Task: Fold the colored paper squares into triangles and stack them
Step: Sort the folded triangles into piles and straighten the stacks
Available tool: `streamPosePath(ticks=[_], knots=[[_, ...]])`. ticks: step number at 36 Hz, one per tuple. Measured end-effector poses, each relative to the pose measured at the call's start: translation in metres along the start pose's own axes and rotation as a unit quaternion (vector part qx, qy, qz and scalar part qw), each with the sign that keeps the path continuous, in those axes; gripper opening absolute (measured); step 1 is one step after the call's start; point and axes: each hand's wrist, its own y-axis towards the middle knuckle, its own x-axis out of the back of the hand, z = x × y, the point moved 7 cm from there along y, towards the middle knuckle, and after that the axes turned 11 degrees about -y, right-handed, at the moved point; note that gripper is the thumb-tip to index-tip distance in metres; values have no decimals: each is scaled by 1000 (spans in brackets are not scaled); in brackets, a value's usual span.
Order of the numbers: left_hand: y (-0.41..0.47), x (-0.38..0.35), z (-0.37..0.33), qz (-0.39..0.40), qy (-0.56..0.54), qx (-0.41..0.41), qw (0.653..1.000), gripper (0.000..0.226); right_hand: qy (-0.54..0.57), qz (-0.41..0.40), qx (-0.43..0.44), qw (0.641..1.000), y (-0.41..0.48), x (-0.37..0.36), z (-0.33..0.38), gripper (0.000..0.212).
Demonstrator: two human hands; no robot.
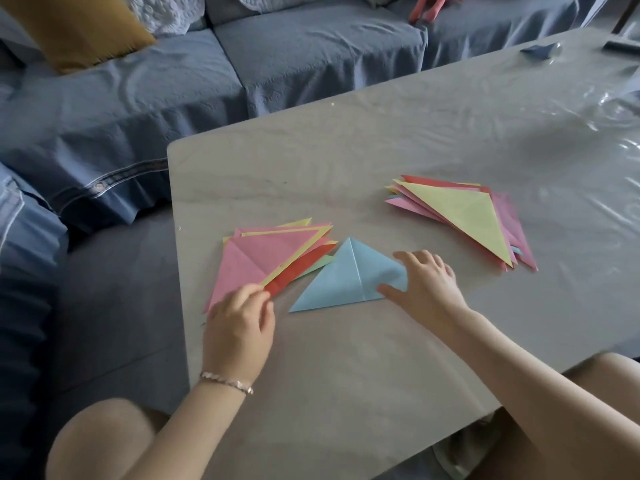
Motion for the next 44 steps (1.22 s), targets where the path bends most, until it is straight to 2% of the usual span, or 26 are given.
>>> streamPosePath(ticks=[2,5,8,11,16,19,26,29,33,36,38,41,44], knots=[[13,1,16,3,13,49,999,19,6,36,-16,999,8,-5,6,69],[27,-8,37,57,21,124,990,40,13,55,-35,998,15,-7,9,72],[35,-18,44,86,34,134,987,47,10,97,-61,993,18,-9,8,79],[34,-28,51,107,34,155,982,45,8,127,-85,988,15,-10,3,74],[32,-29,46,78,21,137,987,38,34,135,-130,982,9,-18,-4,73],[33,-24,46,82,9,161,983,39,86,130,-153,976,7,-19,-7,72],[37,-14,60,74,-98,202,972,35,181,91,-150,968,-2,-24,-11,53],[38,-12,53,74,-37,164,983,24,221,44,-136,965,-8,-20,-20,38],[38,-7,15,21,13,23,999,11,325,-121,-109,931,-15,7,-43,37],[33,-11,-15,-12,-7,-79,997,22,352,-250,-78,899,-12,37,-65,38],[31,-18,-31,-11,-19,-121,992,26,352,-302,-90,882,-3,48,-87,37],[29,-32,-53,-8,1,-166,986,33,393,-317,-155,849,16,51,-116,42],[25,-46,-70,12,0,-188,982,32,380,-278,-225,853,31,47,-133,47]])
